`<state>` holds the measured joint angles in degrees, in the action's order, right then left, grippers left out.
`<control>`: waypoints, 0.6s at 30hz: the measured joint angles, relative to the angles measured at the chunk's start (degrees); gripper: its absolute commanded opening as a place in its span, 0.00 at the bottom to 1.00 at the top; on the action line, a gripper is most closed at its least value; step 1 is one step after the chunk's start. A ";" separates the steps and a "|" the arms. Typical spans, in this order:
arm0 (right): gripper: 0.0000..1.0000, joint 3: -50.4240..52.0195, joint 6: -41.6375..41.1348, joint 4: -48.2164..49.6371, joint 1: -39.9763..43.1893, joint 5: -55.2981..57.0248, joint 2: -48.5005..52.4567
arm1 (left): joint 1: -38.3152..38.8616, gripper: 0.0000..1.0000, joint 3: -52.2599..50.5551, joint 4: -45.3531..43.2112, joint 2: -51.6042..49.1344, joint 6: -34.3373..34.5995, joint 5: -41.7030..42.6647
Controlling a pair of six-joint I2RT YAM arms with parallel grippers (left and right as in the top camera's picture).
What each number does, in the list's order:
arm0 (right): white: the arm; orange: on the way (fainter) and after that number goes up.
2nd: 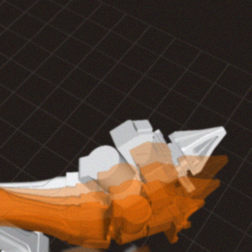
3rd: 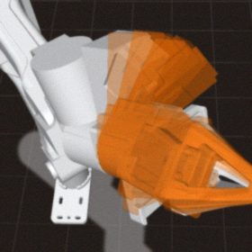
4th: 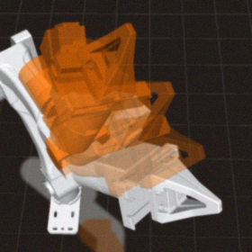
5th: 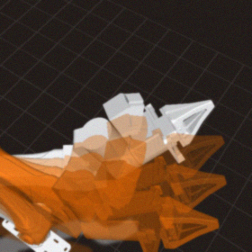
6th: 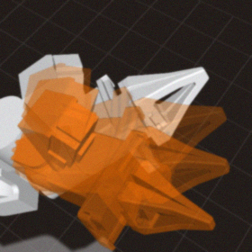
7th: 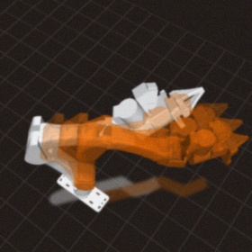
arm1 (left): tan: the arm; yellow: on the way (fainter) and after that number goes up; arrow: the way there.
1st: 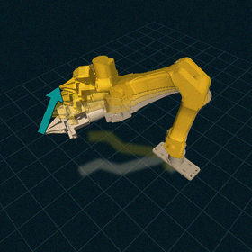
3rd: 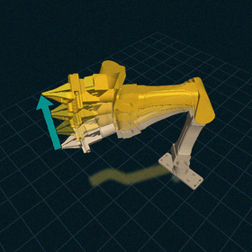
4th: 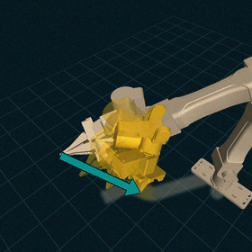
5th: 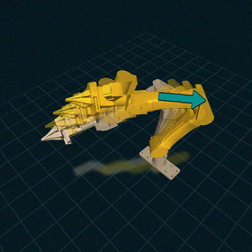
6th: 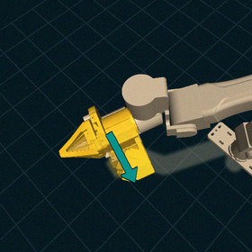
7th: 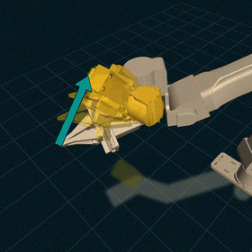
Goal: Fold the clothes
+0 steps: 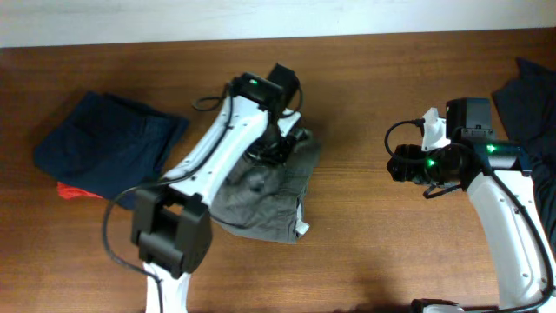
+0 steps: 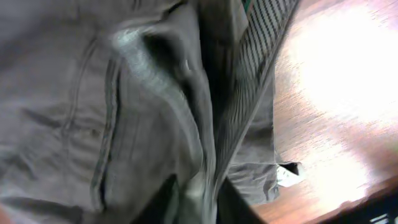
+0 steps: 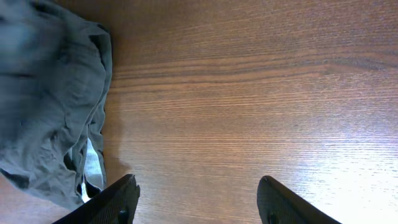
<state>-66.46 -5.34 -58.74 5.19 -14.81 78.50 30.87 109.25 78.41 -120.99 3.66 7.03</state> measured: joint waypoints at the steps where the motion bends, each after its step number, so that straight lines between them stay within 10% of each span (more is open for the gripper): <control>1: 0.66 0.00 -0.04 -0.04 0.00 0.02 0.00 | 0.37 0.31 -0.02 0.09 -0.52 0.24 -0.02; 11: 0.41 0.00 0.13 -0.85 0.00 -1.51 0.00 | -1.38 0.42 12.15 7.50 -0.26 0.63 -5.86; 15: 0.29 0.00 2.82 1.22 -1.90 -8.57 0.24 | -6.80 0.02 15.32 6.80 2.10 0.55 -8.44; 18: 0.27 0.00 3.85 4.02 -6.36 -12.96 1.20 | -12.13 0.00 15.06 5.75 2.58 0.44 -8.24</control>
<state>-66.46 -1.50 -54.72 -1.17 -27.77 79.70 18.74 124.31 84.16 -118.41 4.10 -1.21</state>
